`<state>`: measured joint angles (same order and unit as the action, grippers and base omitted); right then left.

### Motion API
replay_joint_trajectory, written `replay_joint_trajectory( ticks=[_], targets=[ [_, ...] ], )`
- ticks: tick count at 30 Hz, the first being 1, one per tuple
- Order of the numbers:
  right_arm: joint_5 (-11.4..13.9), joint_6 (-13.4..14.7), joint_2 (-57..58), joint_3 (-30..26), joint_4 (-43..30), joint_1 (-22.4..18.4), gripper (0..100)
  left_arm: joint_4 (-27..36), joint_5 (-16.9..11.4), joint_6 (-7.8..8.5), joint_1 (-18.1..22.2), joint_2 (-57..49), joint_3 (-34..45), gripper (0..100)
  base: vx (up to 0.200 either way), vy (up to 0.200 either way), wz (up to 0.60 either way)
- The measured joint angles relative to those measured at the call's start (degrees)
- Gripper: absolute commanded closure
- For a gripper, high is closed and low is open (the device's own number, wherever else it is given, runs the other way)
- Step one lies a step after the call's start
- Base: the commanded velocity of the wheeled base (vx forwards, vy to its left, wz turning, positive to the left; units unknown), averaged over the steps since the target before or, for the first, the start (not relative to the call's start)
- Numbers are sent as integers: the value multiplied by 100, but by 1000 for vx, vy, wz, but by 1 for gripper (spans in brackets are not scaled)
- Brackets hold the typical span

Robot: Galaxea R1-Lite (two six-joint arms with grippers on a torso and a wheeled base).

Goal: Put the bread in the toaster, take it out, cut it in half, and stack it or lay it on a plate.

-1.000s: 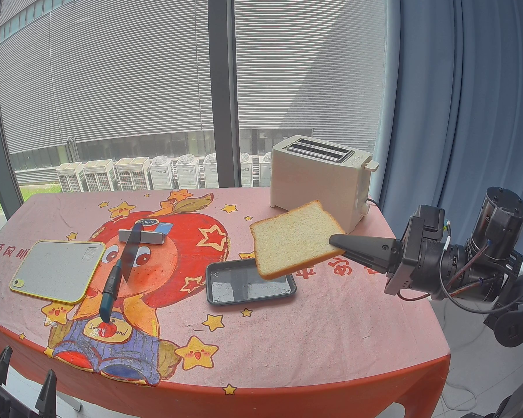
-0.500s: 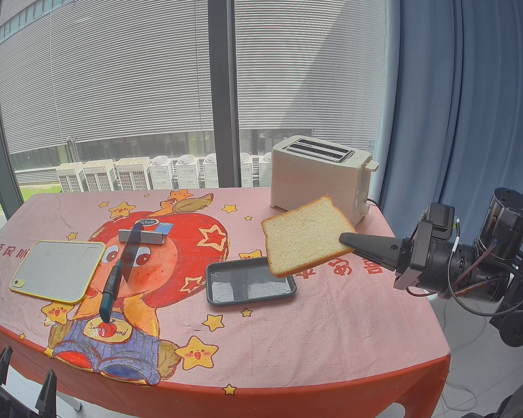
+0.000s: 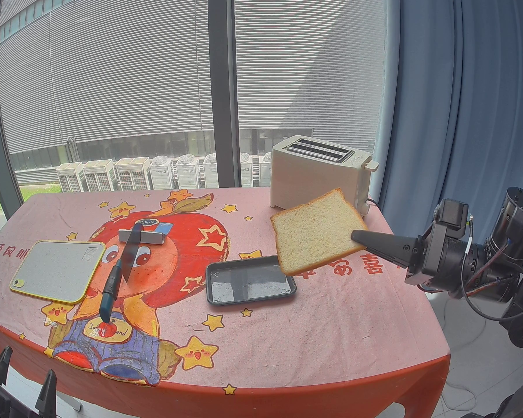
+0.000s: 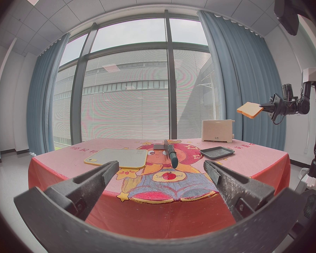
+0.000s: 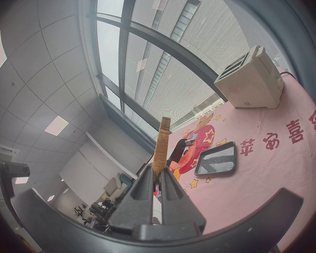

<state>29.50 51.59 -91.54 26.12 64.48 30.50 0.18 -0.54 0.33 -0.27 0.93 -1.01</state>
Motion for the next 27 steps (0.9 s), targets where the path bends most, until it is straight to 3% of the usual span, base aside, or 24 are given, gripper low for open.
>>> replay_joint_trajectory(
  ticks=[10, 27],
  targets=[
    [0, -240, 15, -101, 0, -13, 100, -2, 0, 0, 0, 0, 0, 0, 0, 0, 0],
    [0, -255, 20, -143, 1, -10, 100, 0, 0, 2, 0, 0, 0, 0, 0, 0, 0]
  ],
)
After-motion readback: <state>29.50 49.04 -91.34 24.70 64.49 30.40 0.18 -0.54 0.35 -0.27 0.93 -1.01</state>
